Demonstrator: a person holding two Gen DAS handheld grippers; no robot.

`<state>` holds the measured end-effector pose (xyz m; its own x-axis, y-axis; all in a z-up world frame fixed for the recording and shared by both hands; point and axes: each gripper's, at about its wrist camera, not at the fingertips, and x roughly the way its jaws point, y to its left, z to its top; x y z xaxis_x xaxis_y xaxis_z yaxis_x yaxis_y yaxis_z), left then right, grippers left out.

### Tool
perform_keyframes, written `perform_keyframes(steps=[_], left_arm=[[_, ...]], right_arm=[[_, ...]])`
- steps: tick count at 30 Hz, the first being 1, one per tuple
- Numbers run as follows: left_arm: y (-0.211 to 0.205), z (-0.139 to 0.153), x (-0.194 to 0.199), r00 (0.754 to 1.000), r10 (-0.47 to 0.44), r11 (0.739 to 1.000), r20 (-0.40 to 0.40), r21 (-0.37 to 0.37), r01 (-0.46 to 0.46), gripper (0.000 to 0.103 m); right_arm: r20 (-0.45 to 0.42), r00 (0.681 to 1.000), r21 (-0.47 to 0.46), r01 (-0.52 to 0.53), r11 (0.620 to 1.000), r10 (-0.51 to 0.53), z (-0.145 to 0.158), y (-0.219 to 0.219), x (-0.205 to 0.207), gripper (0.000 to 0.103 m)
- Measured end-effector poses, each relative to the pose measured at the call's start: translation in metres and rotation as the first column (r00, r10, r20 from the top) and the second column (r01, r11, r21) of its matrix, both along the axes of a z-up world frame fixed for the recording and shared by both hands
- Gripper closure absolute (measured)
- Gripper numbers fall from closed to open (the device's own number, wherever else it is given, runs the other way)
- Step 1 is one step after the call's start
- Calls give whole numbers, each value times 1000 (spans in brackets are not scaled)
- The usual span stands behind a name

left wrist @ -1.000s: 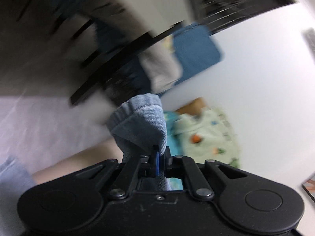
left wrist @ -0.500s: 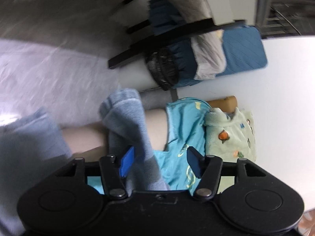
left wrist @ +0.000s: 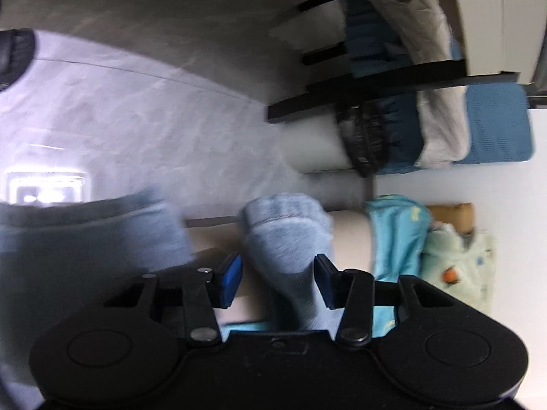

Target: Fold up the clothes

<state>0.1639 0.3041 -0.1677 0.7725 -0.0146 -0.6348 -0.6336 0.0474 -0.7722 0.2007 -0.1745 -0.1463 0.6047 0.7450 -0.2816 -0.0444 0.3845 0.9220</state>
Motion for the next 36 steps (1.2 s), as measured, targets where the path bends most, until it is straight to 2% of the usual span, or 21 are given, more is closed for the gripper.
perform_keyframes(steps=[3, 5, 7, 10, 12, 13, 15, 17, 18, 20, 21, 22, 23, 25, 30, 33, 36], left_arm=[[-1, 6, 12, 997, -57, 997, 48, 63, 54, 85], [-3, 12, 19, 988, -95, 992, 125, 95, 84, 92], [-6, 19, 23, 977, -116, 988, 180, 118, 96, 93], [-16, 32, 42, 955, -206, 965, 213, 206, 162, 92], [-24, 36, 55, 934, -281, 941, 219, 253, 224, 83], [-26, 35, 57, 935, -289, 939, 207, 252, 235, 81], [-30, 34, 58, 936, -299, 935, 185, 253, 248, 57], [-31, 37, 57, 943, -293, 933, 160, 265, 245, 46], [-31, 37, 58, 946, -290, 933, 148, 263, 245, 44], [-33, 40, 57, 948, -285, 939, 144, 241, 246, 41], [-35, 42, 56, 948, -283, 941, 145, 235, 245, 40], [-37, 44, 54, 949, -286, 938, 135, 240, 249, 39], [-39, 48, 53, 950, -292, 932, 109, 253, 258, 39], [-46, 59, 45, 954, -294, 923, 64, 276, 266, 39], [-60, 78, 11, 954, -287, 933, 92, 253, 256, 38], [-73, 89, -15, 943, -315, 926, 103, 249, 282, 34], [-92, 92, -36, 926, -353, 923, 133, 212, 322, 31]], right_arm=[[-1, 1000, 0, -4, 1000, 4, -1, 0, 0, 96], [-5, 1000, 1, -6, 1000, 6, -2, 0, 0, 96], [-9, 1000, 3, -10, 1000, 10, -3, 1, 0, 96], [-35, 999, -13, -16, 1000, 15, -9, 9, -8, 96], [-42, 998, -31, -43, 999, 42, -13, 18, -11, 95], [-38, 997, -39, -63, 997, 62, -15, 22, -11, 95], [-20, 997, -47, -71, 996, 70, -16, 23, -8, 94], [-10, 997, -55, -79, 995, 79, -16, 25, -5, 89], [-8, 997, -59, -83, 995, 83, -17, 26, -3, 89], [-5, 996, -67, -91, 994, 91, -17, 29, 0, 78], [-3, 996, -71, -95, 993, 95, -17, 30, 2, 77], [-1, 995, -76, -97, 992, 98, -16, 31, 3, 82], [10, 996, -99, -89, 991, 90, -13, 31, 4, 96], [44, 994, -130, -89, 988, 95, -1, 31, 4, 97], [57, 996, -32, -73, 997, 75, 16, 18, 8, 98], [70, 995, 4, -65, 998, 64, 27, 12, 11, 98], [71, 996, 32, -63, 998, 60, 35, 9, 15, 98]])
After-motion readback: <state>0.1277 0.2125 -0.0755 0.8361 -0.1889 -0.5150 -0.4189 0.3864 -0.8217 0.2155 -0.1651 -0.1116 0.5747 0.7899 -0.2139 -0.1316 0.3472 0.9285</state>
